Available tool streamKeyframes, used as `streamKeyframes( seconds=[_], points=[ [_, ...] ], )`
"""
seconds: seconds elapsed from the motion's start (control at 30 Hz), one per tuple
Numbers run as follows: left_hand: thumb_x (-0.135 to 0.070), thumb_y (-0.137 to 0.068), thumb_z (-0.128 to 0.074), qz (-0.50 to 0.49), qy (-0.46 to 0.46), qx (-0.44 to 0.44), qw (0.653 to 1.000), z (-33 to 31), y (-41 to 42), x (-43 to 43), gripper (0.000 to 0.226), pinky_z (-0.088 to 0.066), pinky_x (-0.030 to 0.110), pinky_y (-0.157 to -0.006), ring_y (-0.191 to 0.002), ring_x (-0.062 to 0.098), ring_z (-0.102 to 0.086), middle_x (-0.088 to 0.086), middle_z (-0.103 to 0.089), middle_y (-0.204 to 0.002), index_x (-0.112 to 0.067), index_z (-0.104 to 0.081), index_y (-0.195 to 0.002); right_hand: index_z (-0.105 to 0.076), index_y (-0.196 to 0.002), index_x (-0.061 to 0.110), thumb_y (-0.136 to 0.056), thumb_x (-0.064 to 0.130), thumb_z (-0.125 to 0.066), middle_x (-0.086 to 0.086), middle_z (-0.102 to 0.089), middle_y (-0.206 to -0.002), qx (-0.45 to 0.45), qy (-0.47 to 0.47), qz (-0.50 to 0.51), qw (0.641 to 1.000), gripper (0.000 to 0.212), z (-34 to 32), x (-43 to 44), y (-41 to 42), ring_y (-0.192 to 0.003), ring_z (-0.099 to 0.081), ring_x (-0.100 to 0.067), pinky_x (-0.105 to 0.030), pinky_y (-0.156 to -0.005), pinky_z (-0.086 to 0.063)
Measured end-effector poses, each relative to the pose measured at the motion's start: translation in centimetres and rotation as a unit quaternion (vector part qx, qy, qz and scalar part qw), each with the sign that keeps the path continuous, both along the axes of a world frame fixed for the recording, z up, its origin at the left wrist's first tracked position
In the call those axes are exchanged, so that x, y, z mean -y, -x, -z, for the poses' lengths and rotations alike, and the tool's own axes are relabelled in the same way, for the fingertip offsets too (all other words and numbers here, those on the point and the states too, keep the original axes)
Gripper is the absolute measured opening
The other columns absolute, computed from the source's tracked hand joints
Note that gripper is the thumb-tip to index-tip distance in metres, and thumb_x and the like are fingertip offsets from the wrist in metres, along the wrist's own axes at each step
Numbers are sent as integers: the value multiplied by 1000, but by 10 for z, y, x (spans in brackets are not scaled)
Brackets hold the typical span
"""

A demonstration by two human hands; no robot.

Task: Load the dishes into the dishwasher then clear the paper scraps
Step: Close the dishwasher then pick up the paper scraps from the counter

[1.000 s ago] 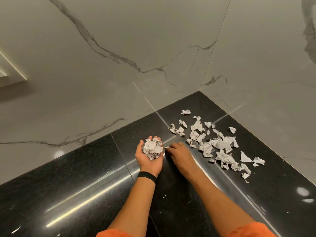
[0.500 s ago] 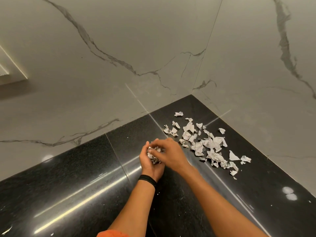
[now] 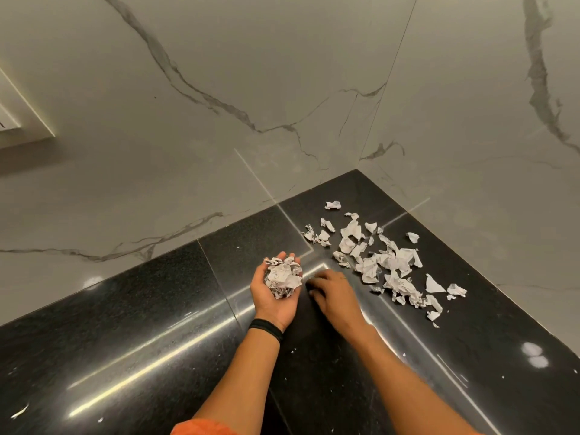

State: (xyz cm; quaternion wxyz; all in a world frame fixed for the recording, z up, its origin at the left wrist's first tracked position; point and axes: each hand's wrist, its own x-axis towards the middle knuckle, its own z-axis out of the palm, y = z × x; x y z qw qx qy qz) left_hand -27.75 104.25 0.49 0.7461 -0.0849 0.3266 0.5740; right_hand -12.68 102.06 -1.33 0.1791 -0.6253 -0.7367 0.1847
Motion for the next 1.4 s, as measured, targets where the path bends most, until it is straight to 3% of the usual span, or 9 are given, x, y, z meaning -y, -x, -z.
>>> streamKeyframes(
  seconds=[0.17,0.37,0.6,0.67,0.83,1.03,1.13,1.3,1.4],
  points=[
    [-33,-98,-50,4,11,-24,1000,2,2,1,47,-43,39,-108,-113,31,-61,20,-59,-134,-2,-59,-132,-72,-101,18,-90,15,-58,2,-70,-98,-24,-23,21,999,18,8,1,2,-91,-63,-18,-43,-80,-53],
    [-35,-95,-53,30,8,-26,999,-1,-6,-2,43,-42,40,-107,-110,30,-62,18,-64,-122,-4,-64,-123,-74,-100,25,-91,25,-74,17,-72,-91,-279,-53,137,949,9,-48,-11,17,-90,-66,1,-12,-75,-50],
    [-36,-96,-51,29,-8,5,1000,-6,-10,-16,40,-47,39,-98,-101,29,-66,17,-67,-114,-6,-66,-116,-75,-99,24,-98,29,-65,15,-71,-92,-295,-52,114,947,11,-61,-44,24,-91,-63,-1,-16,-81,-47],
    [-35,-96,-50,24,-12,1,1000,-6,-7,-21,41,-48,39,-97,-106,30,-64,18,-65,-120,-5,-65,-120,-73,-111,20,-98,22,-64,9,-71,-103,-266,-34,129,955,16,-54,-68,13,-95,-64,-2,-26,-87,-54],
    [-34,-98,-50,6,-5,-10,1000,-3,-1,-31,46,-49,40,-100,-121,33,-60,21,-62,-135,-3,-62,-129,-59,-138,14,-97,5,-57,-7,-61,-138,36,43,-9,998,42,-30,-137,-4,-126,-57,-26,-38,-107,-43],
    [-35,-97,-51,-3,-2,-15,1000,7,1,-31,50,-49,39,-97,-122,33,-59,20,-56,-142,-2,-58,-135,-60,-133,11,-97,6,-55,-10,-61,-127,181,1,-108,977,36,-4,-145,8,-120,-56,-30,-42,-102,-48],
    [-35,-97,-51,-1,-5,-7,1000,8,1,-30,52,-49,39,-95,-118,31,-60,19,-56,-143,-2,-56,-137,-67,-113,10,-95,7,-58,-7,-66,-115,182,-54,-109,976,20,8,-115,11,-109,-59,-26,-39,-93,-52],
    [-34,-97,-50,4,0,-9,1000,8,-3,-18,50,-45,40,-105,-120,32,-59,19,-57,-140,-2,-57,-135,-69,-110,11,-94,10,-56,-9,-68,-114,170,-46,-113,978,20,8,-65,-2,-109,-60,-27,-37,-92,-49],
    [-33,-97,-51,0,6,-5,1000,8,-6,-10,49,-44,39,-107,-120,33,-59,20,-58,-139,-2,-58,-134,-76,-101,17,-93,13,-62,-3,-75,-103,-2,-34,39,999,18,-9,-48,-10,-100,-67,-20,-34,-88,-52]
  ],
)
